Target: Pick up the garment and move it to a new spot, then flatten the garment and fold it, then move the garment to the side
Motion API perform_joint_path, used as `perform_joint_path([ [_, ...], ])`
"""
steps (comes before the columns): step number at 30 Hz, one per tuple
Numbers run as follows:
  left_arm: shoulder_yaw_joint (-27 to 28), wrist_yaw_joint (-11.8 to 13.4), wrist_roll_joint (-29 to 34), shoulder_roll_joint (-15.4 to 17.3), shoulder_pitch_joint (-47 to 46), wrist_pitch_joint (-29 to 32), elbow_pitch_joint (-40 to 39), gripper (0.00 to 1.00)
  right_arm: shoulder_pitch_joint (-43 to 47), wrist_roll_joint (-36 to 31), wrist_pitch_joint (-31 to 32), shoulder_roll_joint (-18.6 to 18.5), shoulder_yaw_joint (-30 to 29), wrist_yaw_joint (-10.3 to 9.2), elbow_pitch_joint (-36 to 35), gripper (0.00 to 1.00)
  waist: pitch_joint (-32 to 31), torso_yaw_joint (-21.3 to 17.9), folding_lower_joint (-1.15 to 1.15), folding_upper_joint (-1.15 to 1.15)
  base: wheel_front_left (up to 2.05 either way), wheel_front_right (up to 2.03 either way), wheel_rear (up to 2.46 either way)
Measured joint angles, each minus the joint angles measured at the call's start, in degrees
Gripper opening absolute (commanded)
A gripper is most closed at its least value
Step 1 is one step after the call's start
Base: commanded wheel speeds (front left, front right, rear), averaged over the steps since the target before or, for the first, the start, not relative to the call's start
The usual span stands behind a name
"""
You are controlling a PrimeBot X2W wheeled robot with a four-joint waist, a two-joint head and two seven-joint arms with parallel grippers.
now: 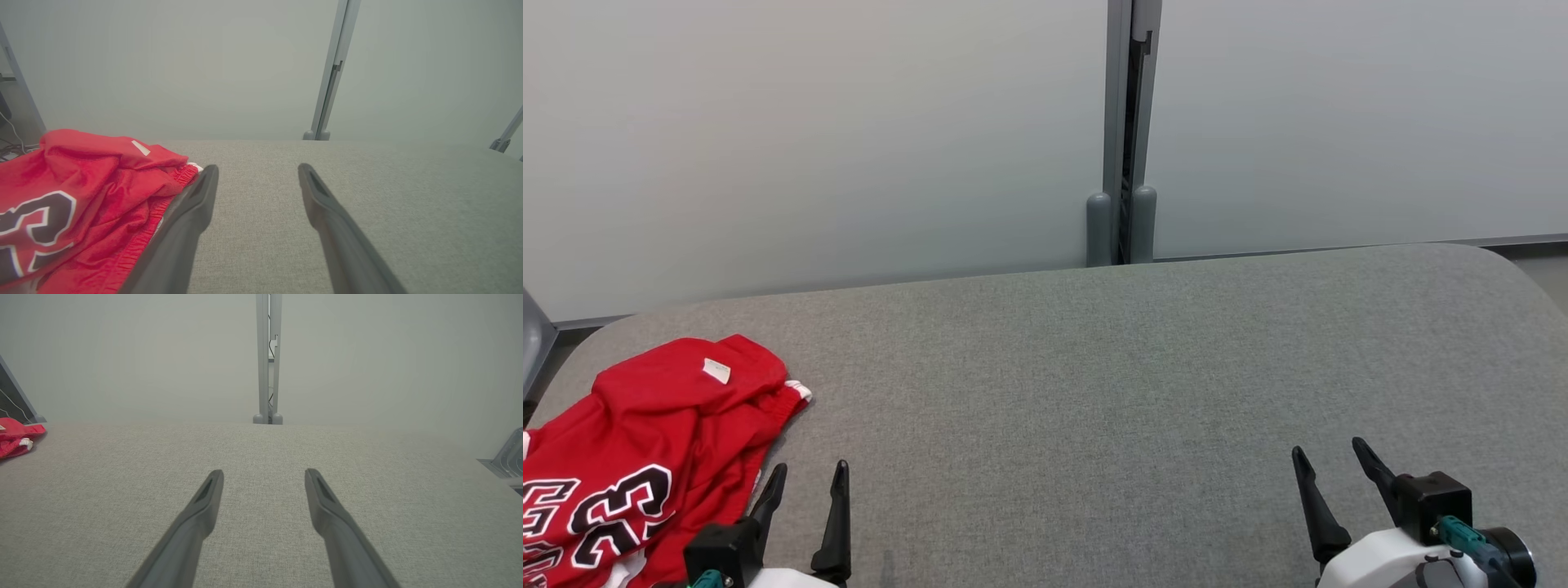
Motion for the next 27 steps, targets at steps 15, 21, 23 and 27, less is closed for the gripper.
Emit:
perform_joint_path([
  [15,0.9,-0.8,-2.4,-1.0,1.0,0.3,-0.2,1.0,-0.1,1.1,-0.1,-0.1,0.6,0.0,0.9,1.0,-0.4,-0.4,0.0,0.0,0.0,0.0,0.0],
  [21,0.7,-0.3,-2.6,-0.8,1.0,0.5,-0.7,1.0,-0.1,1.5,-0.2,-0.1,0.3,0.01,0.9,1.0,-0.4,-0.2,0.0,0.0,0.0,0.0,0.0],
  [23,0.6,-0.1,-2.6,-0.8,1.0,0.5,-0.9,1.0,-0.1,1.5,-0.2,-0.1,0.2,0.0,0.9,1.0,-0.3,-0.1,0.0,0.0,0.0,0.0,0.0],
  [27,0.4,0.2,-2.4,-0.6,1.0,0.8,-1.0,1.0,-0.1,1.5,-0.5,-0.1,0.0,0.0,0.9,1.0,-0.3,0.3,0.0,0.0,0.0,0.0,0.0],
])
